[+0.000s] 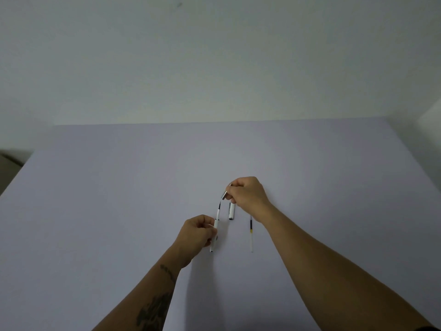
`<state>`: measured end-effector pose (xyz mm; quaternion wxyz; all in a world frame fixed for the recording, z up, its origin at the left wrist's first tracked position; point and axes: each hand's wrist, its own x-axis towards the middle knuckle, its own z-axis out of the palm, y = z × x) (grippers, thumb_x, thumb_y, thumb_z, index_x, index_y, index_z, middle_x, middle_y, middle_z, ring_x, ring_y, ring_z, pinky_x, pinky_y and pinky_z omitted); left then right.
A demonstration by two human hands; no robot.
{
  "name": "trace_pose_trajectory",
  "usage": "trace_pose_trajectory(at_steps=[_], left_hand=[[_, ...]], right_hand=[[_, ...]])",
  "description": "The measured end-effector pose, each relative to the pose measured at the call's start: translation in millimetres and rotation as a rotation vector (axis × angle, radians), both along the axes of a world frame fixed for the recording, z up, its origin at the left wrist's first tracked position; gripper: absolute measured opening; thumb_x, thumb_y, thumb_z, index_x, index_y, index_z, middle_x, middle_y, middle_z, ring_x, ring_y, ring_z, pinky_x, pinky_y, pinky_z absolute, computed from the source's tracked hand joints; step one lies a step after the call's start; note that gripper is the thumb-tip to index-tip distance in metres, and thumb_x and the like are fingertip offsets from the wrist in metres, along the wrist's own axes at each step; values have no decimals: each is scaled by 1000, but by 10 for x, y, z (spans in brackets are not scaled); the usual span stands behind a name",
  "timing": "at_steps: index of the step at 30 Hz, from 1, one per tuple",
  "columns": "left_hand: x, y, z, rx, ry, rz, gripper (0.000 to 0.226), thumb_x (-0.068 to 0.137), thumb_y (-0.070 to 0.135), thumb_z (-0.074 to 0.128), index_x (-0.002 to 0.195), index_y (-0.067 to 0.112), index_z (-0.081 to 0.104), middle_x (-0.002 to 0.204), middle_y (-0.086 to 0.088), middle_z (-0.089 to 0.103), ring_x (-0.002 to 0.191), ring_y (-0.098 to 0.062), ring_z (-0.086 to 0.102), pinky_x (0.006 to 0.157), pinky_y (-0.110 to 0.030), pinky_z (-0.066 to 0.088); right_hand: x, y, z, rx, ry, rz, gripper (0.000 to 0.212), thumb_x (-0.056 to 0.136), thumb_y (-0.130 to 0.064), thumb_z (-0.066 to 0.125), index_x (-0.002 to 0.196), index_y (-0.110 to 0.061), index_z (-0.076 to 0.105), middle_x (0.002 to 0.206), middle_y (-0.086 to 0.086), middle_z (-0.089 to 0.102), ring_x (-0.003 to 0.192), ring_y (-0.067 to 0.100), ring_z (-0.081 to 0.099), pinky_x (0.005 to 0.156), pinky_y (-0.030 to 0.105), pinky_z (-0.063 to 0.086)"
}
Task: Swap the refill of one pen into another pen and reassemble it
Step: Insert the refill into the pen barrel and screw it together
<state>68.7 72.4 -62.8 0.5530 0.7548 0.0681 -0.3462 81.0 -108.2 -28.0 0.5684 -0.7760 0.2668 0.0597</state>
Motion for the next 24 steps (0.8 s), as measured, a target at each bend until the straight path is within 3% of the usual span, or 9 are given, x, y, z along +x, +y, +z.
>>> trace_pose_trajectory(at_steps=[5, 13, 20, 24], left_hand=[[-33, 71, 72, 0, -30, -30, 17, 84, -4, 60, 84, 10, 70, 76, -11, 69, 74, -24, 68, 84, -46, 57], [-77, 179, 151, 13, -43, -82, 20, 84, -2, 60, 83, 15, 70, 81, -11, 69, 83, -27, 66, 85, -44, 56], [-111, 278, 191, 6, -62, -93, 19, 84, -2, 60, 83, 14, 70, 82, -12, 68, 82, -26, 66, 84, -45, 56], [-113, 309, 226, 12, -87, -105, 19, 84, -1, 60, 82, 15, 70, 82, -12, 68, 82, -27, 65, 81, -42, 57]], right_hand=[[-137, 70, 45, -22, -2, -6, 17, 83, -14, 61, 74, -14, 76, 74, -1, 77, 70, 15, 70, 72, 34, 60], [-269, 185, 128, 22, -44, -70, 15, 85, -16, 62, 80, -14, 76, 75, -1, 77, 64, 9, 67, 67, 27, 57], [-356, 272, 178, 31, -32, -72, 15, 85, -15, 61, 78, -15, 75, 74, 0, 77, 64, 12, 66, 71, 34, 60], [-387, 326, 190, 9, -9, -27, 16, 86, -13, 60, 80, -15, 75, 76, 0, 77, 66, 11, 67, 61, 25, 55]])
